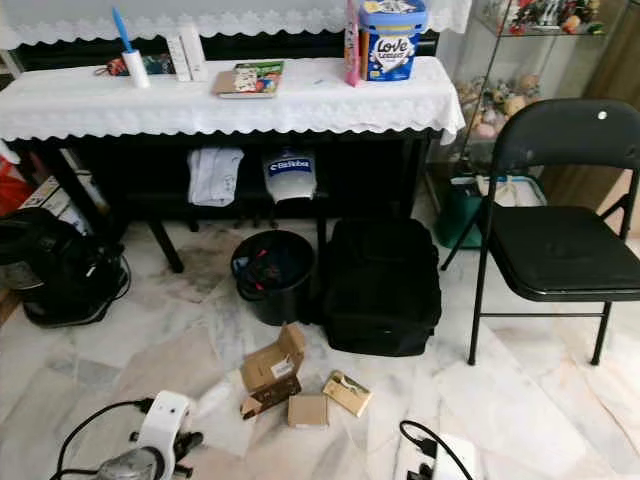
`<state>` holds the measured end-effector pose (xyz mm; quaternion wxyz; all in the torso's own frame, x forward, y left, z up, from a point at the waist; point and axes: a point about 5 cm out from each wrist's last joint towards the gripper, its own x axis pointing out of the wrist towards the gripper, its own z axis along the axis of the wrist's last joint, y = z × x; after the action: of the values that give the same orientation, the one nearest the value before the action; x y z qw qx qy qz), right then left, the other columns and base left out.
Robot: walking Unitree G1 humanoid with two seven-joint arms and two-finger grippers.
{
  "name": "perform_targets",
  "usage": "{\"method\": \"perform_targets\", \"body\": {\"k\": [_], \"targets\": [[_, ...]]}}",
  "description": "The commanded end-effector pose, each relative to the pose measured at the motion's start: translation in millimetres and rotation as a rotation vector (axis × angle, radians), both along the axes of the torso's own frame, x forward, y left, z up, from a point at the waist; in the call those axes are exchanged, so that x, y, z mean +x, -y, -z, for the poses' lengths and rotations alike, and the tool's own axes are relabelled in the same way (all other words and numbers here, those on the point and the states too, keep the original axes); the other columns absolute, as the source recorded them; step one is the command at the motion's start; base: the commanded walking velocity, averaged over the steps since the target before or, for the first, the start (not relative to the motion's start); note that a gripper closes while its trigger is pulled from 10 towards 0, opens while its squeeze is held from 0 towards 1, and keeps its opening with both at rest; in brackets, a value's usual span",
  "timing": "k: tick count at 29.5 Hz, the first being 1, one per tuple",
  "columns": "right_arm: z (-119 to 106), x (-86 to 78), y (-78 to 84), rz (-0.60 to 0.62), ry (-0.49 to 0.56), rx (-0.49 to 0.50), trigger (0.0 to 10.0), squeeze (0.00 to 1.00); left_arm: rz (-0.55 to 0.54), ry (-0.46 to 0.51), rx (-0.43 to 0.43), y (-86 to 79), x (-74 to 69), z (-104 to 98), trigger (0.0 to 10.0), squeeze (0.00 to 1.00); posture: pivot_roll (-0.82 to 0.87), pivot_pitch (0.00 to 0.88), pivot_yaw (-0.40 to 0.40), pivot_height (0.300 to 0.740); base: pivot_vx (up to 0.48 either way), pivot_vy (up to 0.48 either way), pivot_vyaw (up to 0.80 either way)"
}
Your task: Sweep floor
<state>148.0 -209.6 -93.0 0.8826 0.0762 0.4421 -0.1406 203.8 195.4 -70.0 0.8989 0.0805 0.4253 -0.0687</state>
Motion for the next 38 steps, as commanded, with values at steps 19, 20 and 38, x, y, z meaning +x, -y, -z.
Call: {"method": "perform_targets", "body": {"k": [19,20,38], "targets": [[12.6,-25.9,-7.0,-0.132,-0.184,-0.046,10.0,0.0,0.022,-0.141,0.13,-20.3,-31.6,14.5,10.0,0.0,-0.14,0.0,0.046,0.74,0.0,0.0,0.0],[13.1,-28.1,-5.3,-0.14,-0.199,-0.059,10.0,0.0,0.016,-0.144,0.137,-21.7,-32.9,14.8,10.0,0.0,-0.14,0.0,0.044,0.74,0.0,0.0,0.0],[-4.7,-17.6,50.4,-0.161,-0.238,-0.451,10.0,0.0,-0.169,0.182,0.209,-47.8,25.4,-27.5,10.0,0.0,-0.15,0.0,0.038,0.74,0.0,0.0,0.0]]}}
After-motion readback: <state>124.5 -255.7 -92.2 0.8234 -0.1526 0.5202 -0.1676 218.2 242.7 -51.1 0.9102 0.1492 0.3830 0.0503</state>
